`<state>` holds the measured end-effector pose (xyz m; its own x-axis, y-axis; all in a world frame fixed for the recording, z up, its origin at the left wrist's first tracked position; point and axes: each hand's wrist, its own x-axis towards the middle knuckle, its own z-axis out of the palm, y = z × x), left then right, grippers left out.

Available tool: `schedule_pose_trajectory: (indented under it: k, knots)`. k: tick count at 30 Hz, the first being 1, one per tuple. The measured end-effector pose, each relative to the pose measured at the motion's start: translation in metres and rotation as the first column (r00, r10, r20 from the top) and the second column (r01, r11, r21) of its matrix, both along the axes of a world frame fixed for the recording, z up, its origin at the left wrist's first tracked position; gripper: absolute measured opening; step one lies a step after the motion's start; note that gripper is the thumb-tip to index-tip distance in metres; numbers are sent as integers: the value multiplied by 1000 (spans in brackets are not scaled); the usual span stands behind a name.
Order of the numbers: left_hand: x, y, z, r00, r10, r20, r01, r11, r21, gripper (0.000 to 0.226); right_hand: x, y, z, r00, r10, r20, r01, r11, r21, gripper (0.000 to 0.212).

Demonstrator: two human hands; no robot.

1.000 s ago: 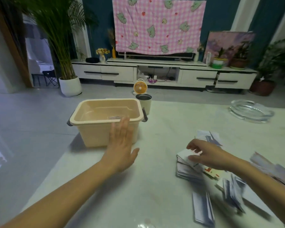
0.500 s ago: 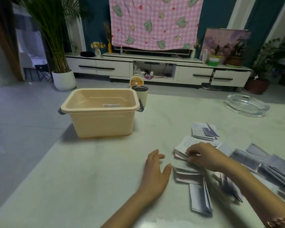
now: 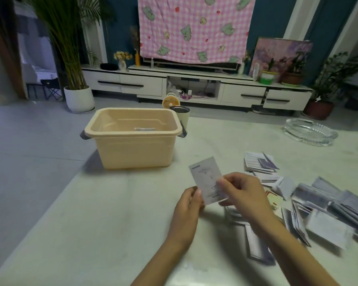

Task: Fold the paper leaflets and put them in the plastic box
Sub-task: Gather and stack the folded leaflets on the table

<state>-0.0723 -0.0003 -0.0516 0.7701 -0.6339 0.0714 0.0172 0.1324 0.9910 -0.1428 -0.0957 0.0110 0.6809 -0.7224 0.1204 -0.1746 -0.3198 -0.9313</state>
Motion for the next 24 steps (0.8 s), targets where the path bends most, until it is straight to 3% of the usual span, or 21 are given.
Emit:
schedule_pose_trajectory:
  k: [2, 6, 8, 11, 14, 16, 24]
  knots:
    - [0, 6, -1, 999, 12, -34, -13, 1000, -19, 15, 4, 12, -11, 999, 3, -51, -2, 999, 33, 20]
    - [3, 20, -1, 966, -66, -251, 31, 990, -137, 21, 3, 17, -21, 979, 149, -141, -137, 986, 91, 22]
    - [3, 26, -2, 954, -86, -286, 47, 989, -139, 21, -5, 8, -14, 983, 76, -168, -89, 993, -73, 21]
    - [1, 29, -2, 952, -93, -293, 56, 990, -132, 18, -26, -21, 5, 961, -85, -261, -38, 901, -432, 19]
    - [1, 29, 0, 948, -103, -300, 63, 988, -141, 17, -46, -41, 10, 819, 26, -573, -291, 880, -376, 30]
    - [2, 29, 0, 940, -109, -324, 64, 987, -146, 17, -50, -41, 1, 708, 63, -704, -424, 835, -352, 32]
    - [3, 37, -3, 927, -98, -363, 50, 989, -139, 18, -29, -27, -21, 701, -185, -689, -396, 703, -592, 13]
